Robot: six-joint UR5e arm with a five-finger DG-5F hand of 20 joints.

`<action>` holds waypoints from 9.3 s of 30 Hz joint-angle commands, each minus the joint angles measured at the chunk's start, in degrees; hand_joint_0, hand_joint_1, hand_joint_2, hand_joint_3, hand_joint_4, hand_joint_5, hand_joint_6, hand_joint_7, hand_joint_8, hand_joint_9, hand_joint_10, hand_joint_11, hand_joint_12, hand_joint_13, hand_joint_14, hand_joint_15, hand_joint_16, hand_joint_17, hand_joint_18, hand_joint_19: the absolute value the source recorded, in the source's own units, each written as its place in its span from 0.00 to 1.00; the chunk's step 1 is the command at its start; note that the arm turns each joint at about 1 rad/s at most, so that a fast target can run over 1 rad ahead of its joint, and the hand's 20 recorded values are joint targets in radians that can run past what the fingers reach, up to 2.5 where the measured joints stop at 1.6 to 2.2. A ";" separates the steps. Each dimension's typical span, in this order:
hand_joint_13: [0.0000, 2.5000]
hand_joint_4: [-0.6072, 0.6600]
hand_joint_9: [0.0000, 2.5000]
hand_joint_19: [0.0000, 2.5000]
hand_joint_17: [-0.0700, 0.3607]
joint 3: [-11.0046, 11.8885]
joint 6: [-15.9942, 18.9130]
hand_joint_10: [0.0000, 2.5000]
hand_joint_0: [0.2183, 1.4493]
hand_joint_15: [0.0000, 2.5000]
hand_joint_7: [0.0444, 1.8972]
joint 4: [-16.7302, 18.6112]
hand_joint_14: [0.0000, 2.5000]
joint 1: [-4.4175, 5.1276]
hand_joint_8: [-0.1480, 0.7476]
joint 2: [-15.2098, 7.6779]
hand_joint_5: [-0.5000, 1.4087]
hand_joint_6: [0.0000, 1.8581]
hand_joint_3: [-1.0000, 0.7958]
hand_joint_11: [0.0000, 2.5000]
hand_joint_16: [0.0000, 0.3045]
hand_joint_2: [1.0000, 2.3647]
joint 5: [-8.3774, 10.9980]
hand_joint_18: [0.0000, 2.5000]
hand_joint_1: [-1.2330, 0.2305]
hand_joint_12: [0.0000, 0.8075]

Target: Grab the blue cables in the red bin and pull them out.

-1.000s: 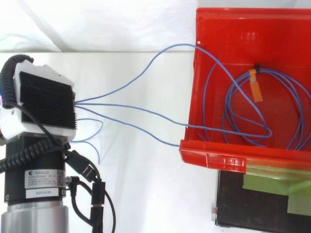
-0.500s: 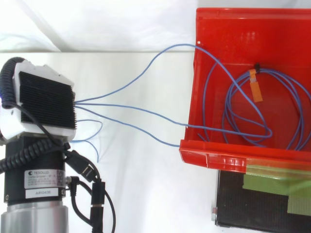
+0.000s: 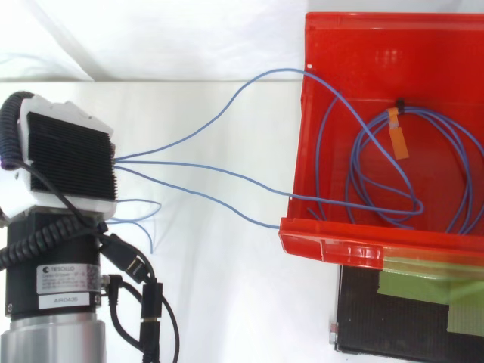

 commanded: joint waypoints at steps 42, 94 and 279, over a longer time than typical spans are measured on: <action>0.39 0.75 0.52 0.37 0.43 0.00 0.00 0.00 0.42 0.25 0.32 -0.35 1.00 0.00 0.56 -0.05 0.80 0.24 0.00 0.68 0.17 0.00 -0.27 0.45 0.17 0.49; 0.36 0.72 0.45 0.42 0.41 0.00 0.00 0.02 0.54 0.26 0.18 -0.53 1.00 -0.35 0.54 0.04 0.62 0.48 0.19 0.68 0.16 0.01 -1.24 0.40 0.10 0.47; 0.39 0.78 0.51 0.30 0.47 0.00 0.08 0.00 0.35 0.24 0.32 -2.02 1.00 -0.44 0.59 0.13 0.80 0.23 0.00 0.65 0.20 0.00 -2.38 0.45 0.16 0.54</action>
